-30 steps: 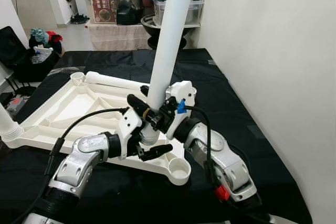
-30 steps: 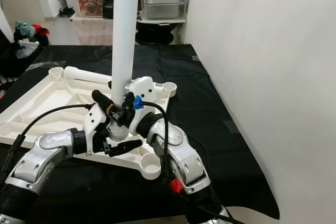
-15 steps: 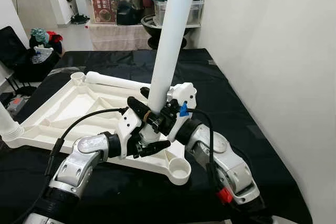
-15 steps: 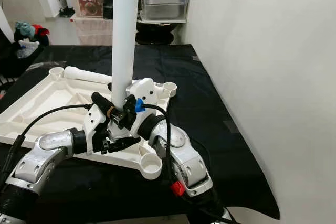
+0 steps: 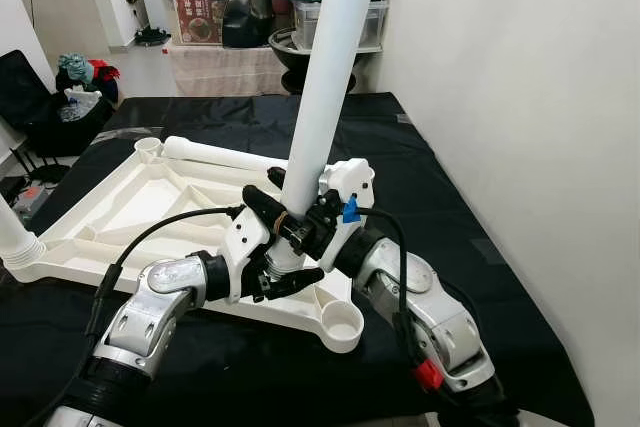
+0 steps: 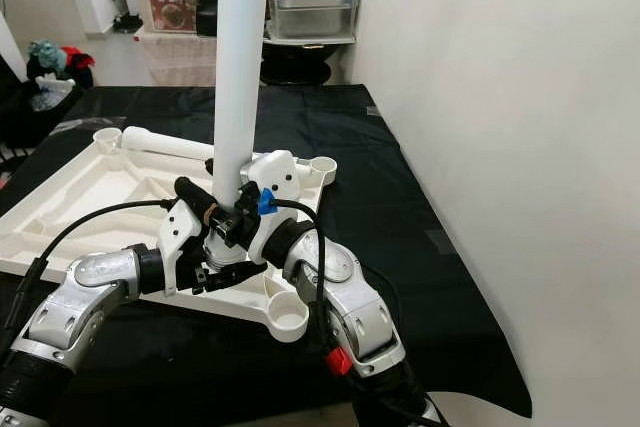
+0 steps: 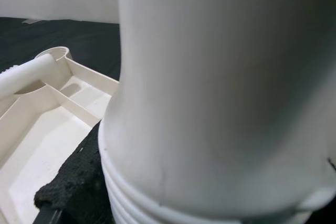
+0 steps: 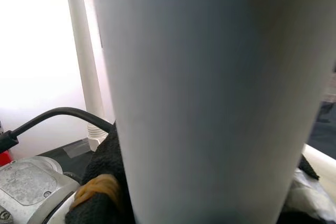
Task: Building children table
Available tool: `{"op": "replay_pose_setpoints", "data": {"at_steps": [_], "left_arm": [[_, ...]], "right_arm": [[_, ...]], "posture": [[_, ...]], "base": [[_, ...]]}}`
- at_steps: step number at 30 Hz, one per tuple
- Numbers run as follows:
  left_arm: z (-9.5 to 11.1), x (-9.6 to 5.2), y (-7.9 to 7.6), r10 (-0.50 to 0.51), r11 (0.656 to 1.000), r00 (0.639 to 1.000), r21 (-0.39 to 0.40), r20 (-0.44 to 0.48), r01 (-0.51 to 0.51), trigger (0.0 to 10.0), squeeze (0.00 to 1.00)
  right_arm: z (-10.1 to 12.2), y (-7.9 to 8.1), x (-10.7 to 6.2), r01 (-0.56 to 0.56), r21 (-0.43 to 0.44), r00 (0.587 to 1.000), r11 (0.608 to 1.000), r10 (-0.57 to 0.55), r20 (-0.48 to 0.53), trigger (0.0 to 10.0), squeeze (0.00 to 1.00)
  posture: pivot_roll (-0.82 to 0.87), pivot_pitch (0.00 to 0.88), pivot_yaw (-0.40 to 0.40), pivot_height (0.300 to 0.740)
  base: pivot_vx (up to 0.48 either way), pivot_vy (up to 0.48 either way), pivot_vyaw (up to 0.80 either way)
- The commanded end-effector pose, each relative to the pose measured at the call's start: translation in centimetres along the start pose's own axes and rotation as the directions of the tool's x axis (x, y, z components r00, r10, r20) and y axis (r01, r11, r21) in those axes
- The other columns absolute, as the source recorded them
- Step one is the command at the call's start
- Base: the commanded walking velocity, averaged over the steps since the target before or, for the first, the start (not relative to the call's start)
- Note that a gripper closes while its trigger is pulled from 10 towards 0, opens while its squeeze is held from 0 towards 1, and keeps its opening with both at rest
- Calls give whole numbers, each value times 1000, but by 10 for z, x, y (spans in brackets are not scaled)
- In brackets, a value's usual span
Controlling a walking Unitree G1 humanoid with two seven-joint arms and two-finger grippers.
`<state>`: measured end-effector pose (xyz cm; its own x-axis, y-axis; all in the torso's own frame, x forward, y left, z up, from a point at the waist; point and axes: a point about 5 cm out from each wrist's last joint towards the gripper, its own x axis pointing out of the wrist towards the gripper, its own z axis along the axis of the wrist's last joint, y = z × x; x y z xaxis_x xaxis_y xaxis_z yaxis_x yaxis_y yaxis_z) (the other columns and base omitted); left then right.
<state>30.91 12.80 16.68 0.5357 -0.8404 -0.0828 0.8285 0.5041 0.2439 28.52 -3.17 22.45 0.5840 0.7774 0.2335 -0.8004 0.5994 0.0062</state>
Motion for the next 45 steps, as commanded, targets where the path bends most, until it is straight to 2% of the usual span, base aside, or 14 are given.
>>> {"op": "replay_pose_setpoints", "data": {"at_steps": [1, 23, 24, 30, 32, 34, 35, 36, 38, 39, 40, 43, 44, 45], "left_arm": [[12, 5, -1, 7, 999, 998, 48, 58, -10, 10000, 0], [9, 9, 1, 58, 995, 997, 72, 60, -63, 10000, 0], [9, 9, 1, 59, 995, 996, 72, 61, -63, 10000, 0], [8, 10, 1, 59, 995, 996, 74, 61, -64, 10000, 0], [8, 9, 1, 60, 995, 996, 74, 59, -65, 10000, 0], [7, 9, 1, 61, 995, 996, 75, 59, -65, 10000, 0], [7, 9, 1, 62, 995, 996, 74, 57, -66, 10000, 0], [6, 9, 1, 63, 995, 997, 74, 55, -67, 10000, 0], [6, 9, 1, 64, 995, 997, 75, 54, -68, 10000, 0], [6, 9, 1, 65, 995, 996, 74, 53, -69, 10000, 0], [5, 9, 2, 65, 995, 996, 75, 53, -69, 10000, 0], [5, 9, 2, 68, 995, 996, 75, 53, -72, 10000, 0], [5, 9, 2, 70, 995, 996, 75, 53, -74, 10000, 0], [5, 9, 2, 70, 995, 996, 75, 53, -74, 10000, 0]], "right_arm": [[-16, 11, 3, -55, 78, 996, 995, 60, -63, 10000, 0], [-17, 7, 1, -32, 102, 997, 994, 39, -70, 10000, 0], [-17, 7, 1, -30, 103, 997, 994, 37, -71, 10000, 380], [-13, 6, 0, -33, 102, 998, 994, 39, -55, 10000, 310], [-9, 5, 0, -32, 105, 999, 994, 36, -38, 10000, 161], [-8, 4, 0, -30, 106, 999, 994, 34, -33, 10000, 161], [-5, 3, 0, -25, 112, 999, 993, 27, -17, 10000, 267], [-3, 2, -1, -20, 112, 1000, 993, 21, -7, 10000, 659], [-1, 1, -1, -22, 118, 1000, 993, 22, 2, 10000, 667], [1, 2, -2, -30, 118, 1000, 992, 29, 10, 10000, 992], [2, 2, -2, -38, 117, 999, 992, 36, 13, 10000, 1000], [4, 3, -3, -48, 106, 999, 993, 47, 14, 10000, 1000], [5, 4, -3, -55, 99, 998, 994, 54, 14, 10000, 0], [5, 4, -3, -55, 99, 998, 994, 54, 14, 10000, 0]], "posture": [[65, 0, -22, 740], [60, 0, -23, 740], [60, 0, -23, 740], [59, 0, -23, 740], [58, 0, -22, 740], [58, 0, -22, 740], [57, 0, -22, 740], [57, 0, -22, 740], [55, 0, -22, 740], [56, 0, -21, 740], [56, 0, -22, 740], [55, 0, -21, 740], [55, 0, -21, 740], [55, 0, -21, 740]], "base": [[0, 0, 0], [0, 0, 0], [0, 0, 0], [0, 0, 0], [0, 0, 0], [0, 0, 0], [0, 0, 0], [0, 0, 0], [0, 0, 0], [0, 0, 0], [0, 0, 0], [0, 0, 0], [0, 0, 0], [0, 0, 0]]}}
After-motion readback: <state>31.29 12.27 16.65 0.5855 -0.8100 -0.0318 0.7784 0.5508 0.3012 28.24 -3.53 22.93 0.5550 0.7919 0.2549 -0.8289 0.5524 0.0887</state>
